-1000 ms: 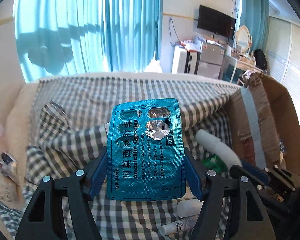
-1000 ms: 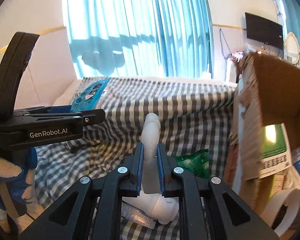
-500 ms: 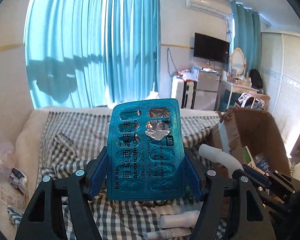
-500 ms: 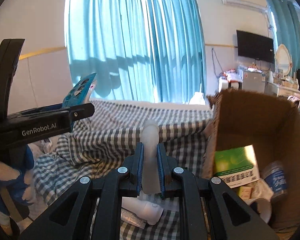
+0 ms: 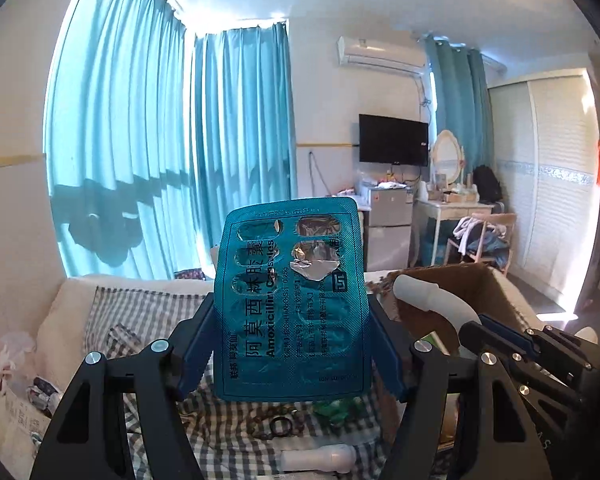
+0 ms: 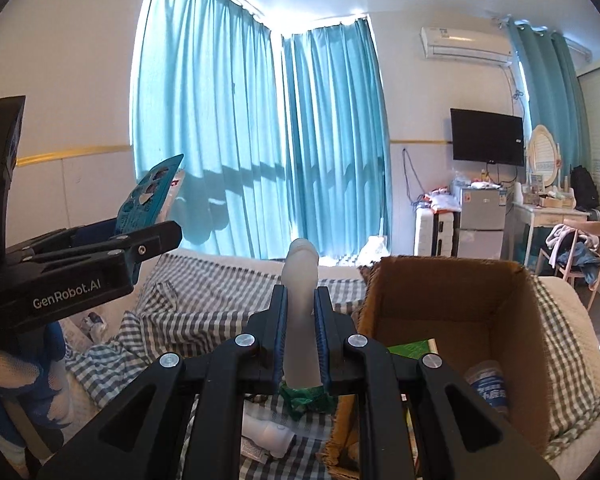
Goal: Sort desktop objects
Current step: 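Lift the blister pack and white tube and carry them over the cardboard box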
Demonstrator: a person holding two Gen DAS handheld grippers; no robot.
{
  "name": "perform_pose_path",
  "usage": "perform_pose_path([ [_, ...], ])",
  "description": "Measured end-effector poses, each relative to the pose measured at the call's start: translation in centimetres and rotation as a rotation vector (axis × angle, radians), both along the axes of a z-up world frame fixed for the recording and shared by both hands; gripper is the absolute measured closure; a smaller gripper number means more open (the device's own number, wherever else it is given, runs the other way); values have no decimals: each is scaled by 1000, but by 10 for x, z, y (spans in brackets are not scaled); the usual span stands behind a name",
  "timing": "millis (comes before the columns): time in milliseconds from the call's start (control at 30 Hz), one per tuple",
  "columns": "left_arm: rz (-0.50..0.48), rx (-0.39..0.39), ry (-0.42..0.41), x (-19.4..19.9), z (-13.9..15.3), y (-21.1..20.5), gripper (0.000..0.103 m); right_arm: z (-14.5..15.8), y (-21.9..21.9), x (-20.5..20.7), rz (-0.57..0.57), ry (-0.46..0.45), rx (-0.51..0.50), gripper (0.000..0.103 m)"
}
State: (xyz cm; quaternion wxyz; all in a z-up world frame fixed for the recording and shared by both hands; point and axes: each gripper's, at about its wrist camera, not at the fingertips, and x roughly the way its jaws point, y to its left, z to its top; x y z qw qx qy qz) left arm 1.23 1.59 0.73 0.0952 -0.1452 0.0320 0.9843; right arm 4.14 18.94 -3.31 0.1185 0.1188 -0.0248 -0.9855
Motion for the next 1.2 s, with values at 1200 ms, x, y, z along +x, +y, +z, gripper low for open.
perform_pose_path([
  [1200,-298,1,-56,1,-32,138,32,7,107,23,-212,-19,-114,87],
])
